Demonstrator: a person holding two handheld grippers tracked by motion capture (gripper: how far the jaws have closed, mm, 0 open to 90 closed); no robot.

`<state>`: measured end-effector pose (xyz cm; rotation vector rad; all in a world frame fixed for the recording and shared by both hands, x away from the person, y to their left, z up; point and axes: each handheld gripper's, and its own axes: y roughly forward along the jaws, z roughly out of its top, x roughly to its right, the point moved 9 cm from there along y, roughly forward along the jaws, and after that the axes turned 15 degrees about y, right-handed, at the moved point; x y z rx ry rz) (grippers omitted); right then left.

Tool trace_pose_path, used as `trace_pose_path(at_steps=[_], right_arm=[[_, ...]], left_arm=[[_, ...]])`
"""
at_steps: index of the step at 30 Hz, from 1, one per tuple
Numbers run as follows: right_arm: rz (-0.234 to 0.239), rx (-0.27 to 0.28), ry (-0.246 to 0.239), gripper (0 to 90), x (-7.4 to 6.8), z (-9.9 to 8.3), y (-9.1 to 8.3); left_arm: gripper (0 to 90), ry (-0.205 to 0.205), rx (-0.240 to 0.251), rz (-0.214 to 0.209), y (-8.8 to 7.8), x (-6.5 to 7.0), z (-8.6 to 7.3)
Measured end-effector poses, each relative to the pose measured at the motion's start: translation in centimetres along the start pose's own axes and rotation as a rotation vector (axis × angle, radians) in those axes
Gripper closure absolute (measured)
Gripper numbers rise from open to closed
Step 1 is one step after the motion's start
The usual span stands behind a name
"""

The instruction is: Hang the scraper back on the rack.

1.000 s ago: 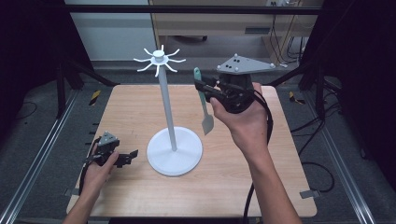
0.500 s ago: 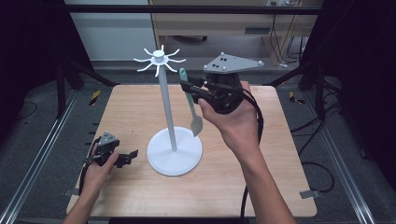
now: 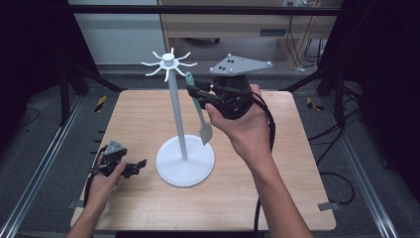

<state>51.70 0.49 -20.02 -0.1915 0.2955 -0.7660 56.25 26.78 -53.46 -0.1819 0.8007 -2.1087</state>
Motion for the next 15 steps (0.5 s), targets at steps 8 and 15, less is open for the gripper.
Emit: trace_pose_path(at_steps=[8, 15], right_arm=[[-0.006, -0.014, 0.001, 74.2, 0.11, -0.09, 0.43], [-0.008, -0.022, -0.001, 74.2, 0.15, 0.00, 0.89]], left_arm=[[3.8, 0.001, -0.001, -0.003, 0.03, 0.07, 0.01], [3.8, 0.002, -0.002, -0.004, 0.03, 0.08, 0.00]])
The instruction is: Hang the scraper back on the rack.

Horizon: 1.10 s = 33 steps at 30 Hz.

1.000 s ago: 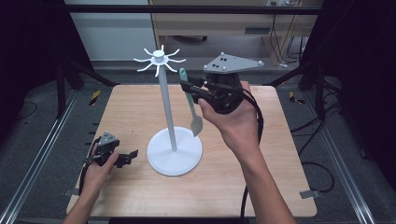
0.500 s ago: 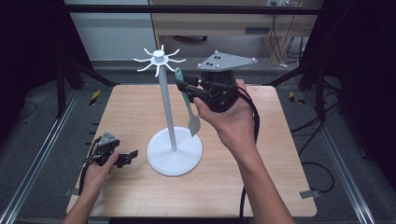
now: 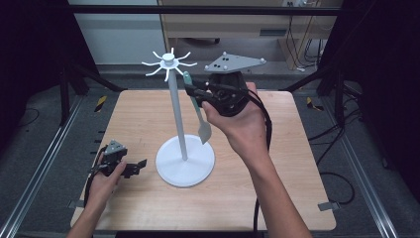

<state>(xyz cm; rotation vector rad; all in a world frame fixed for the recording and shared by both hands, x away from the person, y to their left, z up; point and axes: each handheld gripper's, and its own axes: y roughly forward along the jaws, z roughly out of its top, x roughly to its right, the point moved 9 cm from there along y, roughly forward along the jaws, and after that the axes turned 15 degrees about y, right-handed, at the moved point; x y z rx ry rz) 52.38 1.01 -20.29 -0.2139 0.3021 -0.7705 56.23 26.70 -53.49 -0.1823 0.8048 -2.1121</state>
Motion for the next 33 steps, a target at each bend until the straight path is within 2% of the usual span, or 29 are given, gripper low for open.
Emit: trace_pose_path(at_steps=[16, 33], right_arm=[[-0.004, -0.008, 0.007, 74.1, -0.2, 0.0, 0.9], [-0.017, 0.005, -0.001, 73.9, -0.2, -0.2, 1.1]], left_arm=[[3.8, 0.003, -0.001, 0.000, 0.0, 0.0, 0.0], [3.8, 0.002, -0.001, 0.000, 0.1, 0.0, 0.0]])
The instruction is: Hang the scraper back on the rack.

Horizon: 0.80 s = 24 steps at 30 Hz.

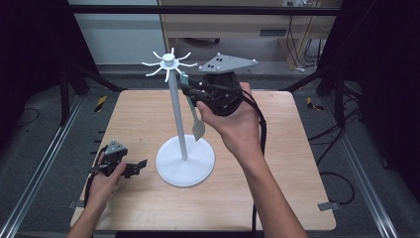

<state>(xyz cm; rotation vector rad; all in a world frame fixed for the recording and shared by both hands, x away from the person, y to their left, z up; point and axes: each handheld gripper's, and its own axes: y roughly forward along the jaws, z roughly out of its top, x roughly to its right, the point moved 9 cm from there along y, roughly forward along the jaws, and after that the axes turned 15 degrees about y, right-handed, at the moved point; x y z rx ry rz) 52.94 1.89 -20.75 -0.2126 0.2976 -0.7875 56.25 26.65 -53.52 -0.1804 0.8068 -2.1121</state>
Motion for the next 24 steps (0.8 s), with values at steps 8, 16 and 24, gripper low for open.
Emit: trace_pose_path(at_steps=[8, 16, 24], right_arm=[[-0.007, 0.001, -0.006, 73.8, -0.04, 0.02, 0.12], [-0.010, 0.000, -0.004, 73.6, -0.04, 0.05, 0.18], [-0.008, -0.001, 0.000, 73.1, -0.06, 0.07, 0.22]], left_arm=[[3.8, 0.001, -0.002, -0.003, -0.04, 0.02, 0.00], [3.8, 0.001, -0.001, -0.002, -0.02, 0.03, 0.01], [3.8, 0.005, -0.004, -0.002, -0.01, 0.05, -0.01]])
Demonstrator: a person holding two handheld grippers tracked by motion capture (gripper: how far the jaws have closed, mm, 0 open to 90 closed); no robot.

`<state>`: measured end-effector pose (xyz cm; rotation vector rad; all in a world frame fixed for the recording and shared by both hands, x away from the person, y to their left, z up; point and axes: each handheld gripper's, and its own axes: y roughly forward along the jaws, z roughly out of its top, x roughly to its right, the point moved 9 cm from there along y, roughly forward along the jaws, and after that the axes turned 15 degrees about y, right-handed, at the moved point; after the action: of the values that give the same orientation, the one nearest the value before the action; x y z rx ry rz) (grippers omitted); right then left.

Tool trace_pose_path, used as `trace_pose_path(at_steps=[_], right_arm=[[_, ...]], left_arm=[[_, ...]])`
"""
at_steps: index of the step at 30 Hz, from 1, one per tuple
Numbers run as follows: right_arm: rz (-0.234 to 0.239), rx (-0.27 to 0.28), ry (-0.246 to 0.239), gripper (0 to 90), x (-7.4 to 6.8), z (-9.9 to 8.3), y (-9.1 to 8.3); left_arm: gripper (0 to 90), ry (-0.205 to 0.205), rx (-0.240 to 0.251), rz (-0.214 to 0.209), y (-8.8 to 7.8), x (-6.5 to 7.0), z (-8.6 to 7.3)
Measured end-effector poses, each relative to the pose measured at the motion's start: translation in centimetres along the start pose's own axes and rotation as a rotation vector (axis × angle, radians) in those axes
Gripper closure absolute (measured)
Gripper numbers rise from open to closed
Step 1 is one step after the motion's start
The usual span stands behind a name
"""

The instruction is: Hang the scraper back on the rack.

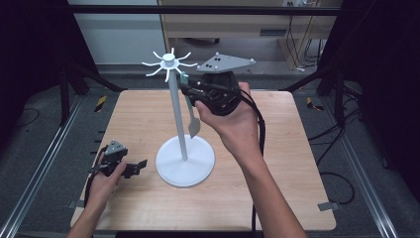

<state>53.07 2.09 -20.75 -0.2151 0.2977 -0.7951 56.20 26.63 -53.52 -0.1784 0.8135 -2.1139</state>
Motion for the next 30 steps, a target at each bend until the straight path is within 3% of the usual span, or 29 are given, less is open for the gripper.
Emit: trace_pose_path(at_steps=[16, 30], right_arm=[[0.000, -0.001, 0.000, 70.8, 0.1, 0.0, -0.6], [-0.024, -0.013, 0.006, 71.1, 1.3, -0.7, -1.7]], left_arm=[[3.9, 0.001, -0.001, 0.001, 0.0, 0.0, 0.0], [3.8, 0.002, -0.002, 0.000, 0.1, 0.0, 0.0]])
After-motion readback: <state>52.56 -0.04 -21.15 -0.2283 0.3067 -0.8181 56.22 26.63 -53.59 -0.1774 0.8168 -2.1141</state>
